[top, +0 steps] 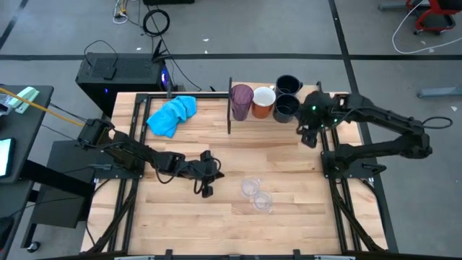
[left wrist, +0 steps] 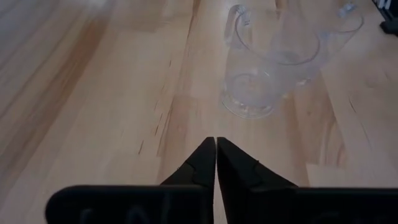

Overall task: Stack small to large cups/mugs on shelf
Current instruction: Put the black mug on the shelf aligned with the other black mug

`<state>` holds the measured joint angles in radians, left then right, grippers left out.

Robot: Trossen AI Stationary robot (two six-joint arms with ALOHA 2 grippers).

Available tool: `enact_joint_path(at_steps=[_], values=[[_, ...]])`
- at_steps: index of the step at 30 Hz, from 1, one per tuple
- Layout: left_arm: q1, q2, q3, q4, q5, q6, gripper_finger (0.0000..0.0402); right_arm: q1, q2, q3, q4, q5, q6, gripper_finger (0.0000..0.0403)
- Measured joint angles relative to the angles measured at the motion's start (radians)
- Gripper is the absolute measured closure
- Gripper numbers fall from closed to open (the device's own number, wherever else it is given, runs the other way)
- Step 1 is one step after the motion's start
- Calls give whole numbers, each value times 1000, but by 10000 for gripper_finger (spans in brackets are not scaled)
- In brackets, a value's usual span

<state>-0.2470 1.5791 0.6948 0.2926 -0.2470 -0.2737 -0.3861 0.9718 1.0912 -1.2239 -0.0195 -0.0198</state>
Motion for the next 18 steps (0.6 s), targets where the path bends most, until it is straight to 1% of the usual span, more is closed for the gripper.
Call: enact_joint_path(at_steps=[4,7,11,15,18], values=[[0,0,0,1,0,-3,375,22,0,-34,-6,126,-23,229],[0,0,0,1,0,-3,378,22,0,-43,16,178,-71,231],[0,0,0,1,0,-3,384,9,0,-46,51,216,-111,236],[0,0,0,1,0,-2,385,-42,0,-46,120,274,-103,242],[0,1,0,2,0,-2,380,-77,0,-46,123,270,-106,248]])
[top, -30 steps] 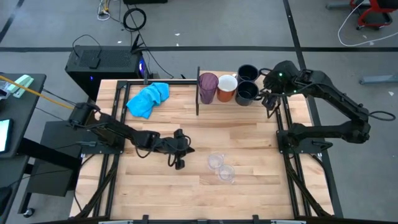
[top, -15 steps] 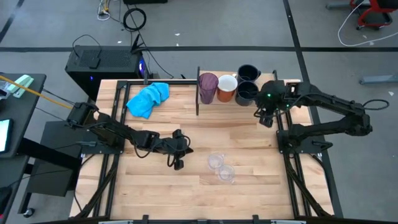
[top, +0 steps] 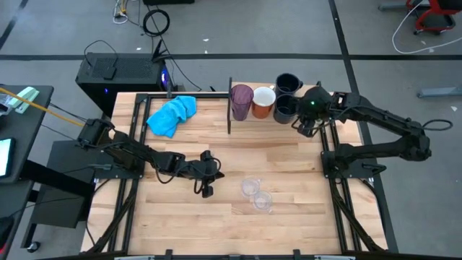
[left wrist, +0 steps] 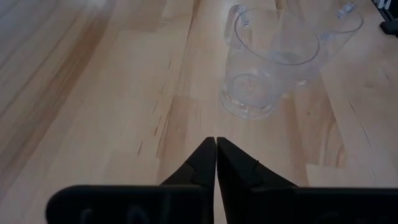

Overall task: Stack small to large cups/mugs on shelf
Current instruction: Put the black mug on the shelf aligned with the other black mug, then adjust the black mugs on the shelf

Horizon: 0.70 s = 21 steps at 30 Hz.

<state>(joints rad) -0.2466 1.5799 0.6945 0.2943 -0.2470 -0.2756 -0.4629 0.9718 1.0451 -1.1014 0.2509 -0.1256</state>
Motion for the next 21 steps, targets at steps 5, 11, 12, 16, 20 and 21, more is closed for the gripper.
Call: enact_joint_path(at_steps=[5,11,12,16,20,21], values=[[0,0,0,0,0,1,375,-15,3,0,-4,-18,-7,257],[0,0,0,0,0,0,379,-15,3,0,-5,-20,-7,261],[0,0,0,0,0,0,381,-15,3,0,-5,-20,-6,261],[0,0,0,0,0,0,383,-15,3,0,-5,-20,2,261],[0,0,0,0,0,0,378,-15,3,0,-4,-36,17,261],[0,0,0,0,0,0,377,-15,3,0,-4,-45,18,261]])
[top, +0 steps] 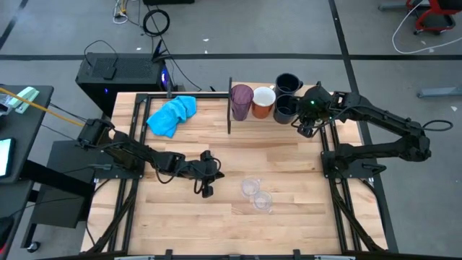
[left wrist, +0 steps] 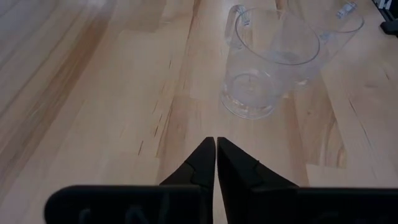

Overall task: Stack small to large cups/mugs on shelf
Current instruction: Adjust the black mugs on the shelf

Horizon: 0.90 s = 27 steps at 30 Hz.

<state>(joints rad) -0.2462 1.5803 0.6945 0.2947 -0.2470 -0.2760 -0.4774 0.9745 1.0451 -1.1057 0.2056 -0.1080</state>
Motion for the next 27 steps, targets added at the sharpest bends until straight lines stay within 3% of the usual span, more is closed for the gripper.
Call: enact_joint_path(at_steps=[15,27], values=[[0,0,0,0,0,-1,377,-56,0,0,-2,18,-143,261],[0,0,0,0,0,-1,387,-146,-1,-33,76,46,-134,261]])
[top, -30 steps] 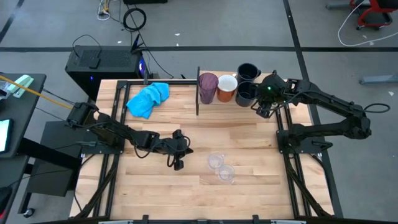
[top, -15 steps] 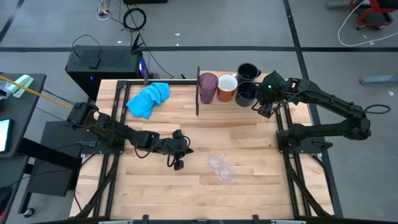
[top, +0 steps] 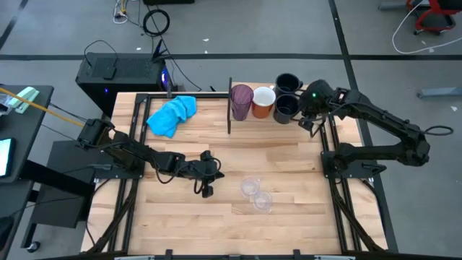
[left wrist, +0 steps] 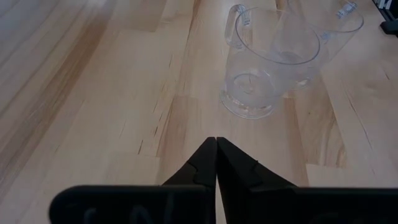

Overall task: Stack small to large cups/mugs on shelf
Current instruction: Adjust the black mugs on the shelf

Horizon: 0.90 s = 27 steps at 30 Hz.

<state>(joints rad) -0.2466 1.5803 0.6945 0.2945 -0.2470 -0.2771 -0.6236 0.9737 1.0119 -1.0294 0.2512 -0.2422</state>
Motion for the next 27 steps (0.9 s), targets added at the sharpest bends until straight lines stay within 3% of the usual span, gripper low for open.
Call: enact_joint_path(at_steps=[12,18,27], values=[[0,0,0,0,0,0,385,-37,0,0,14,3,60,261],[0,0,0,0,0,0,385,-12,0,50,-77,0,89,261],[0,0,0,0,0,0,379,106,0,34,-147,-238,218,261]])
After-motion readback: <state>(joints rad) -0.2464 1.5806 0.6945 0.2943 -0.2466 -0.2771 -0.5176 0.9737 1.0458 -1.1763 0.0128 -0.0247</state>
